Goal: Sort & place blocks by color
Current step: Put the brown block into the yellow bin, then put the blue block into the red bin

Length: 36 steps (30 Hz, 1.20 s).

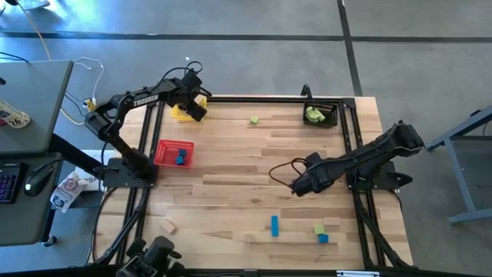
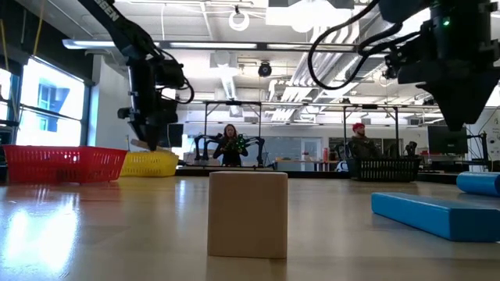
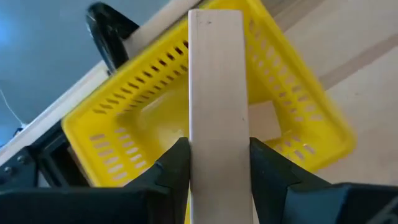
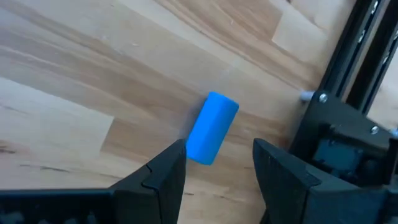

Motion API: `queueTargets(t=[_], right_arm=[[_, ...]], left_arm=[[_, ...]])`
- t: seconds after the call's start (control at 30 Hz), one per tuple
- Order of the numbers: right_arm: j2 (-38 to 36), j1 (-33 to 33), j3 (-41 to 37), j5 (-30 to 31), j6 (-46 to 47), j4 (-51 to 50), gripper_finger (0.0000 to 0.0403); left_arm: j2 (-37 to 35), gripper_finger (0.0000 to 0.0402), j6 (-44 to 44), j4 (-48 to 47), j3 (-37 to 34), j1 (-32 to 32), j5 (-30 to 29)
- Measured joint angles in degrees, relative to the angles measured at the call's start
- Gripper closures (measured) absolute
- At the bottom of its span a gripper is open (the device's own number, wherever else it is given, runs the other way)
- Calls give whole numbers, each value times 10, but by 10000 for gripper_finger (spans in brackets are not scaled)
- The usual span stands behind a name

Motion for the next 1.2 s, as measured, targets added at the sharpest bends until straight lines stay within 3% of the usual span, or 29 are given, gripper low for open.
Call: queueTargets(t=[0.23,0.7,0.8,0.97,1.2], right_arm=[[0,49,0,-4,87,16,231],[0,148,0,44,292,24,231],[0,161,0,54,327,19,231],[0,170,1,54,375,10,231],[1,168,-9,52,413,15,231]], left_arm=[[19,285,17,5,0,5,-4],[19,185,9,-1,5,4,-5],[14,183,10,-11,17,3,-2],[-16,190,10,-13,25,-1,63],[-75,195,9,-12,26,-42,97]])
